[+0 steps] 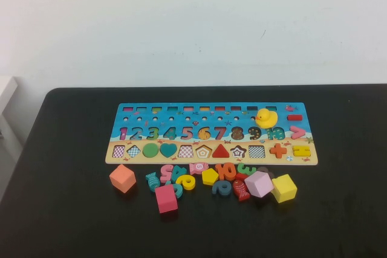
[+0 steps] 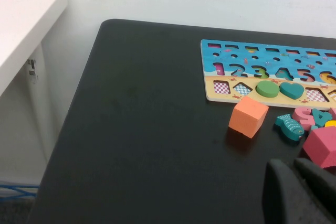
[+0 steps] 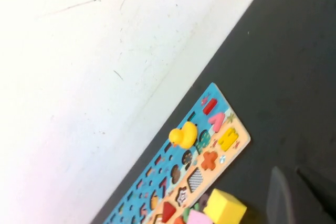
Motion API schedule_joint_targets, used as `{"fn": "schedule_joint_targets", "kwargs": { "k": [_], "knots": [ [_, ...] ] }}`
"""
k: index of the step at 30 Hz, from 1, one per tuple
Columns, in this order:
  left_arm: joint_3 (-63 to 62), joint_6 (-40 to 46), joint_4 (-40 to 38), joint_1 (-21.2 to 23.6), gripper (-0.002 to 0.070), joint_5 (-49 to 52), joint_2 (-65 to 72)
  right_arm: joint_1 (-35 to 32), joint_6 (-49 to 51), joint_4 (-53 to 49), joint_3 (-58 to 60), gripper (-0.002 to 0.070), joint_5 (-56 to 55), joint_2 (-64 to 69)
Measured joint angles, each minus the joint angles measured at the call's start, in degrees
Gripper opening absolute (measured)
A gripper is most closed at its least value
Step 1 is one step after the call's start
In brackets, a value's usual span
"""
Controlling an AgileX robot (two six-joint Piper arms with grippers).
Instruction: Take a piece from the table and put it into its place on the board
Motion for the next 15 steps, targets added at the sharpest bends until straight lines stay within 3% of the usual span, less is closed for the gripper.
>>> {"fn": "schedule_joint_targets", "kwargs": {
  "k": [4,8,12,15],
  "knots": [
    [0.0,0.0,0.0,0.0,-0.0001,0.0,0.0,0.0,-4.91,0.5,0.0,0.0019,-0.01,0.0],
    [0.0,0.0,0.0,0.0,-0.0001,0.0,0.0,0.0,-18.1,1.17,-1.19,0.0019,2.67,0.0],
    [0.0,0.0,0.0,0.0,-0.0001,0.0,0.0,0.0,-30.99,0.35,-9.33,0.0019,9.86,3.36],
    [0.0,0.0,0.0,0.0,-0.0001,0.0,0.0,0.0,-38.58,-3.47,-20.85,0.0019,18.08,13.43]
  ]
}}
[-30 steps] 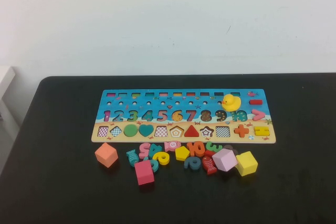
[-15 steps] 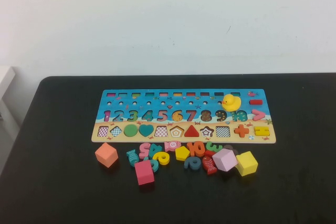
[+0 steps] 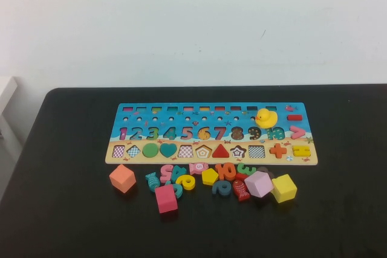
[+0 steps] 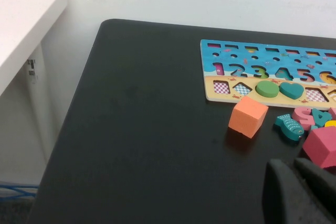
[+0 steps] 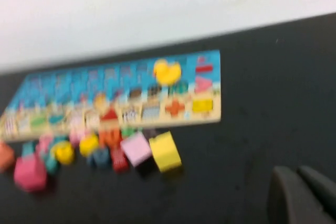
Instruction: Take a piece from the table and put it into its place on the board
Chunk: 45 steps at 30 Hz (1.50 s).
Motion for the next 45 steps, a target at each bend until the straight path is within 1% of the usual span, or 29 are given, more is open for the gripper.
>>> {"fn": "schedule_joint_targets", "kwargs": {
  "k": [2,8,12,15,18,22,24,28,32,36,45],
  "knots": [
    [0.0,0.0,0.0,0.0,-0.0001,0.0,0.0,0.22,-2.53,-1.35,-6.36,0.0019,3.77,6.1],
    [0.0,0.0,0.0,0.0,-0.0001,0.0,0.0,1.19,-9.72,-1.99,-24.09,0.0019,10.52,21.6],
    [0.0,0.0,0.0,0.0,-0.0001,0.0,0.0,1.33,-13.78,-1.99,-33.65,0.0019,15.41,31.19],
    [0.0,0.0,0.0,0.0,-0.0001,0.0,0.0,3.82,-15.46,-1.99,-39.36,0.0019,19.18,37.71],
    [0.0,0.0,0.0,0.0,-0.0001,0.0,0.0,9.82,-16.9,-2.41,-43.6,0.0019,21.29,43.69],
    [0.0,0.0,0.0,0.0,-0.0001,0.0,0.0,20.47,-15.56,-7.01,-47.17,0.0019,23.77,51.26],
    [0.0,0.0,0.0,0.0,-0.0001,0.0,0.0,26.05,-12.72,-11.42,-48.81,0.0019,24.54,54.46],
    [0.0,0.0,0.0,0.0,-0.0001,0.0,0.0,37.59,-4.24,-23.7,-52.92,0.0019,25.83,62.06],
    [0.0,0.0,0.0,0.0,-0.0001,0.0,0.0,45.31,1.7,-32.47,-57.46,0.0019,27.18,71.56],
    [0.0,0.0,-0.13,0.0,-0.0001,0.0,0.0,48.35,2.92,-34.54,-63.06,0.0019,28.1,81.78],
    [0.0,0.0,-0.13,0.0,-0.0001,0.0,0.0,49.03,2.9,-34.67,-76.58,0.002,27.25,100.32]
  ]
}}
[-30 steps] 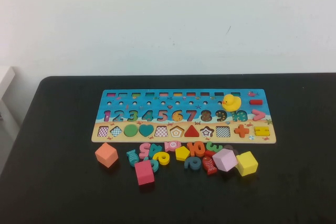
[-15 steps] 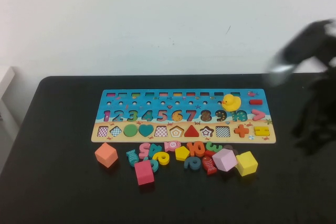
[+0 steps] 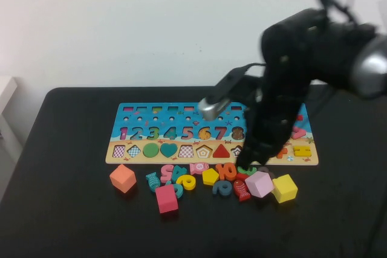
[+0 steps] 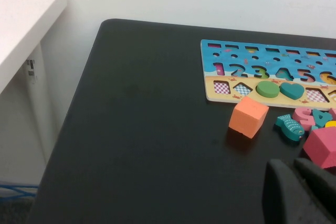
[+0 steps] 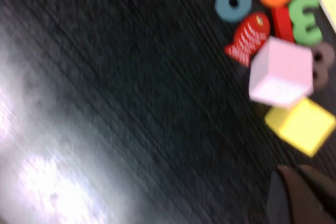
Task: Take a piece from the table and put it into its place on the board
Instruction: Pick up the "Pentagon"
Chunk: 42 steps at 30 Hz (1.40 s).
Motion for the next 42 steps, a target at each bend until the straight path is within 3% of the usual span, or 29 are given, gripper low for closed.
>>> {"fn": "schedule_joint_targets", "kwargs": {
  "k": [5,9,12,16,19,25,42],
  "knots": [
    [0.0,0.0,-0.04,0.0,-0.0001,0.0,0.0,1.31,-1.57,0.03,-5.65,0.0025,-1.66,6.77],
    [0.0,0.0,-0.13,0.0,-0.0001,0.0,0.0,1.41,-2.89,2.29,-8.43,0.0083,-4.38,10.91],
    [0.0,0.0,-0.13,0.0,-0.0001,0.0,0.0,1.41,-3.39,4.33,-9.56,0.0207,-5.63,13.2],
    [0.0,0.0,-0.13,0.0,-0.0001,0.0,0.0,1.41,-3.61,5.76,-9.56,0.044,-6.88,15.7],
    [0.0,0.0,-0.13,0.0,-0.0001,-0.11,0.0,1.41,-3.61,6.42,-9.57,0.0517,-8.12,16.92],
    [0.0,0.0,-0.13,0.0,-0.0001,-0.11,0.0,1.41,-1.58,7.31,-11.24,0.0533,-10.02,19.6],
    [0.0,0.0,-0.13,0.0,-0.0002,-0.11,0.0,1.41,1.78,7.63,-24.85,0.0481,-8.1,32.08]
  ]
}}
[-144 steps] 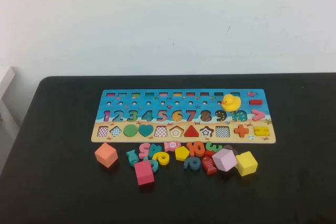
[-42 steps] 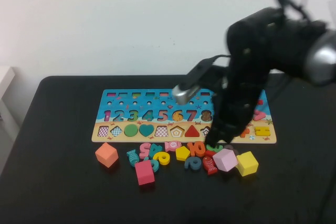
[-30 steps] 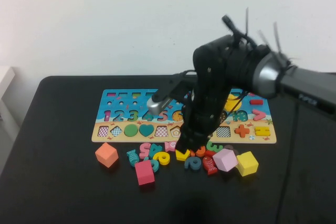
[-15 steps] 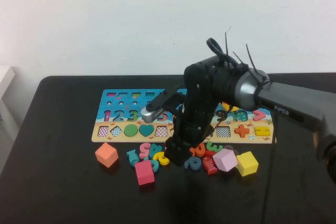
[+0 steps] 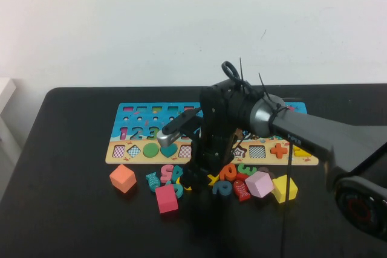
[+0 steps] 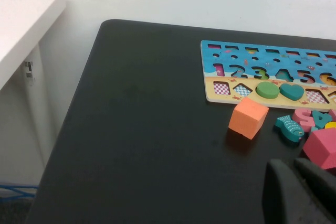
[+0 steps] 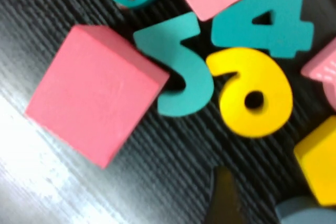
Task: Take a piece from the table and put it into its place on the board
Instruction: Pick up the "Pentagon"
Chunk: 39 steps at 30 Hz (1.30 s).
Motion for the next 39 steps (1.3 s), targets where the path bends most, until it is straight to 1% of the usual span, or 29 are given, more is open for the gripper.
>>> {"fn": "schedule_joint_targets", "kwargs": {
  "k": [10,23,29,39],
  "knots": [
    [0.0,0.0,0.0,0.0,-0.0002,0.0,0.0,0.0,0.42,-0.68,-3.53,0.0482,-0.28,2.25],
    [0.0,0.0,0.0,0.0,-0.0002,0.0,0.0,0.0,0.42,-1.87,-3.56,0.0481,-2.45,2.52],
    [0.0,0.0,0.0,0.0,-0.0002,0.0,0.0,0.0,0.42,-3.83,-3.56,0.0482,-2.22,2.98],
    [0.0,0.0,0.0,0.0,-0.0002,-0.08,0.0,0.0,0.42,-3.92,-4.03,0.0482,-1.38,3.74]
  ]
}}
